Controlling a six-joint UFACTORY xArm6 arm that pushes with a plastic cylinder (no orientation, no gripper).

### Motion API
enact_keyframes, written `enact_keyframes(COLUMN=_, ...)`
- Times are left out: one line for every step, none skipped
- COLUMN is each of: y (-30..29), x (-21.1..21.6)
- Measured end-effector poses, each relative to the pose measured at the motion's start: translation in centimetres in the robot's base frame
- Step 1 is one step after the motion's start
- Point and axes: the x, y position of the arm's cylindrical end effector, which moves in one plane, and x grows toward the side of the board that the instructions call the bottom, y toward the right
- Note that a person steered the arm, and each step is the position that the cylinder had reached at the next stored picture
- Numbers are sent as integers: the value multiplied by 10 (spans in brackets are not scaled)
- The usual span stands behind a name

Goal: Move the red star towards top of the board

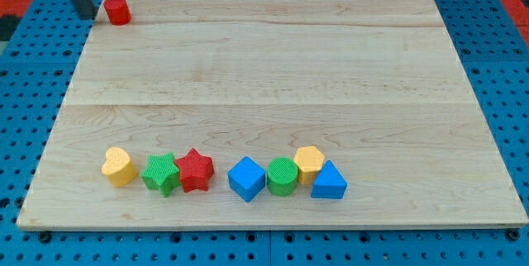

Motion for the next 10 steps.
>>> enact_keyframes(y=56, x=23)
enact_keyframes(y=97, x=68)
enact_keyframes(y=134, x=68)
enact_keyframes(y=140, x=68)
enact_keyframes(y=149, x=67)
enact_keyframes(y=217, x=68)
enact_keyframes(y=328, x=91)
enact_keyframes(y=441, x=167)
enact_keyframes(y=493, x=254)
enact_keyframes(y=472, x=336)
